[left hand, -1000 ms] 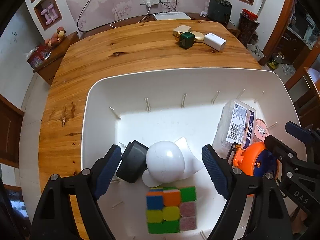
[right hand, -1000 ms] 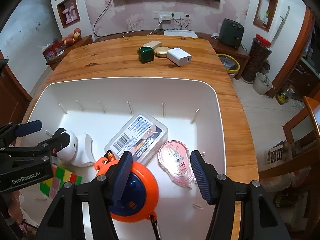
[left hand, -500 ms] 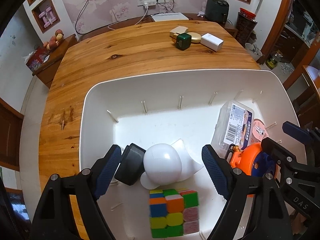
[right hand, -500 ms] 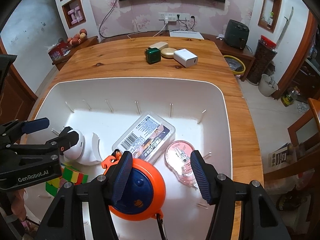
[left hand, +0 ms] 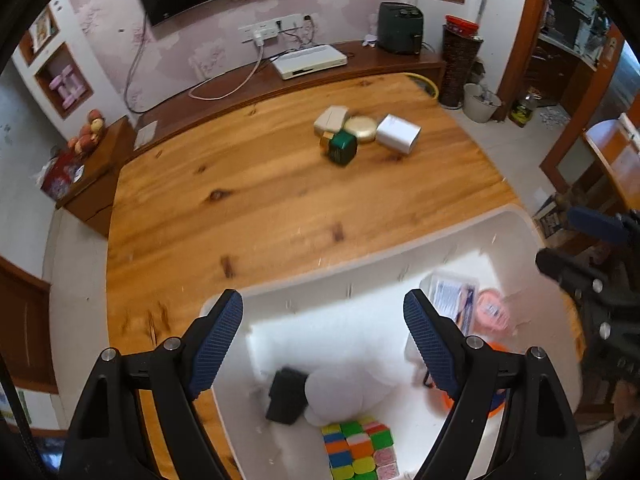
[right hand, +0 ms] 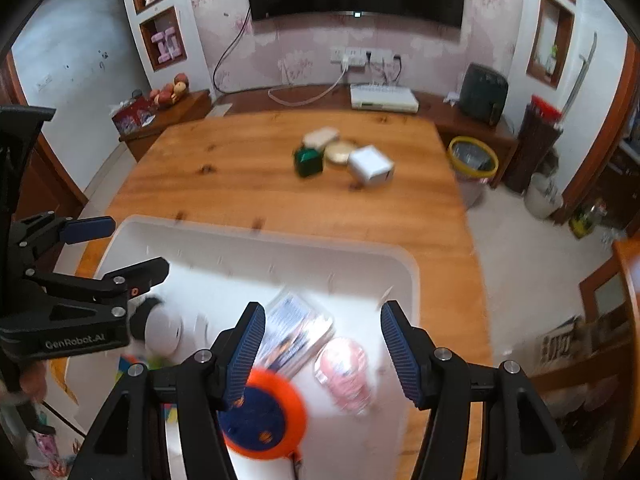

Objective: Organize rigid objects
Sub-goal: 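Release the white case and pink tape in the tray and withdraw both grippers, then grasp the green bottle with the left gripper while the right gripper grasps the white charger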

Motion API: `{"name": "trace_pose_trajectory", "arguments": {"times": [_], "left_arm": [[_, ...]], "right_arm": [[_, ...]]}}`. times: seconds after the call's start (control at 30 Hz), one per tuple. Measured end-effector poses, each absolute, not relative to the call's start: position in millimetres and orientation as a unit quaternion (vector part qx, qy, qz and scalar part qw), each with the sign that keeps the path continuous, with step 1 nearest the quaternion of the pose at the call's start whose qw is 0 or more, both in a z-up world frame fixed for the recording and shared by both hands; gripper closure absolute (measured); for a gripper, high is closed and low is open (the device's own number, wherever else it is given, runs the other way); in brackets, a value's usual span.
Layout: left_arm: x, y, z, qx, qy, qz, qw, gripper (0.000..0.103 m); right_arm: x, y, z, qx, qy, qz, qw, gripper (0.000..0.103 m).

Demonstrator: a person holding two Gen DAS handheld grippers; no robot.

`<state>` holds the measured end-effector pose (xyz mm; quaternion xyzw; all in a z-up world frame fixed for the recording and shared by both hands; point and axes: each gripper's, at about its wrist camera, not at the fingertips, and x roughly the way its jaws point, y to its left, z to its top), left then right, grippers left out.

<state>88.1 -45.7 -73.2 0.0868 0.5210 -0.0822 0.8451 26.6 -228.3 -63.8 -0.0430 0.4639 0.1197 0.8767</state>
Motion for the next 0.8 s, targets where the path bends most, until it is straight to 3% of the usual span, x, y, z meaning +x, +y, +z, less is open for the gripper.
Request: {"name": "trace_pose_trajectory", "arguments": {"times": [0.27, 0.5, 0.8], "left_arm": [[164.3, -54.8, -25.0, 0.119, 0.515, -0.106, 0.842, 0.018], [229.8, -66.5, -22.3, 0.14, 0.52, -0.097, 0.837, 0.018], [286.9, -84.1, -85.3, 0.156, 0.574, -0.147, 0.791, 0.018]], "right_arm": [[99.1, -254.8, -4.7, -0.056, 0.439, 0.09, 0.892, 0.04], [177.3, -274.6, 25.8, -0.02, 0.437, 0.092, 0.895, 0.037], [258.3, -260.2, -41.7, -0.067, 0.501, 0.105, 0.857, 0.035]]}}
